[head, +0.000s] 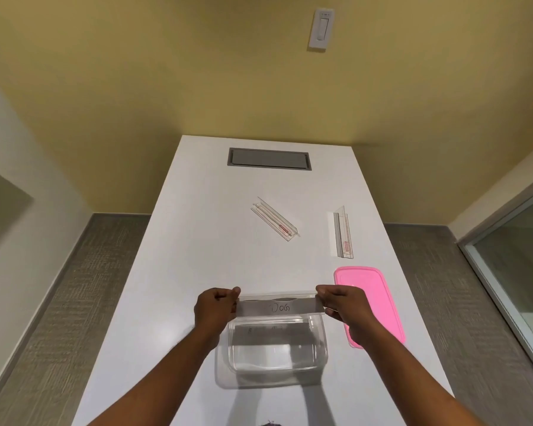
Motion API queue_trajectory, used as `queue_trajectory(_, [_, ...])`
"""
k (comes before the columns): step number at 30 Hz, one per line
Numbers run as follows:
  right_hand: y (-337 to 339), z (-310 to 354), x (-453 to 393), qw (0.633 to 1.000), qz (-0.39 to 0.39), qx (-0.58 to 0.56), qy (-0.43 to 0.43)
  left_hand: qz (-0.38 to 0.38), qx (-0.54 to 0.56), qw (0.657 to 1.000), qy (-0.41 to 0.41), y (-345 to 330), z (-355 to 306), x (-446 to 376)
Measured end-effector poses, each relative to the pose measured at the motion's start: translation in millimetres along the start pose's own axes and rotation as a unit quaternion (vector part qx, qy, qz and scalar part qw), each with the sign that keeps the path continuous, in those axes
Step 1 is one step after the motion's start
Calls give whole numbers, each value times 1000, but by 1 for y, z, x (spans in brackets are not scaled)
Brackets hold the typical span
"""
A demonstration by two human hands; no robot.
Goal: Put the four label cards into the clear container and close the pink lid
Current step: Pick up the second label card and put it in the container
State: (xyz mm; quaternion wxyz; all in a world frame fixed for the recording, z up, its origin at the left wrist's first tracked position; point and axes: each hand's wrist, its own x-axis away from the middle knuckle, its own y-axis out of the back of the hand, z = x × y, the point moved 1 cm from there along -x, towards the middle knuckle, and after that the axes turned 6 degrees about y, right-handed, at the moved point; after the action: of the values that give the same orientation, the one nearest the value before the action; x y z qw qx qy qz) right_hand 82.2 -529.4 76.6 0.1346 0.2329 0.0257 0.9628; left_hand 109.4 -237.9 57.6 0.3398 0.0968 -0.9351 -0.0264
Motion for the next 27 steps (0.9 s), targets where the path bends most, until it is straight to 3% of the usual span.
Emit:
queue_trajectory(3, [-1, -13, 9, 999, -24, 28, 3, -20, -42, 999, -21, 0, 9, 9])
queue_trajectory(5, [-3, -21, 15, 993, -41, 104, 26, -37, -78, 996, -30, -2, 15, 15])
queue_trajectory(9, [-11, -27, 26, 948, -40, 303, 90, -57, -128, 990, -25, -7, 26, 23])
queue_trajectory(17, [-27, -29, 40, 860, 41, 496, 112, -50, -219, 974, -11, 1, 44, 31])
queue_trajectory(21, [-28, -33, 36, 831, 59, 547, 82, -26, -265, 964, 9, 2, 48, 27])
queue_trajectory(27, [-32, -30, 23, 843, 100, 528, 3, 61, -309, 947, 68, -10, 45, 19])
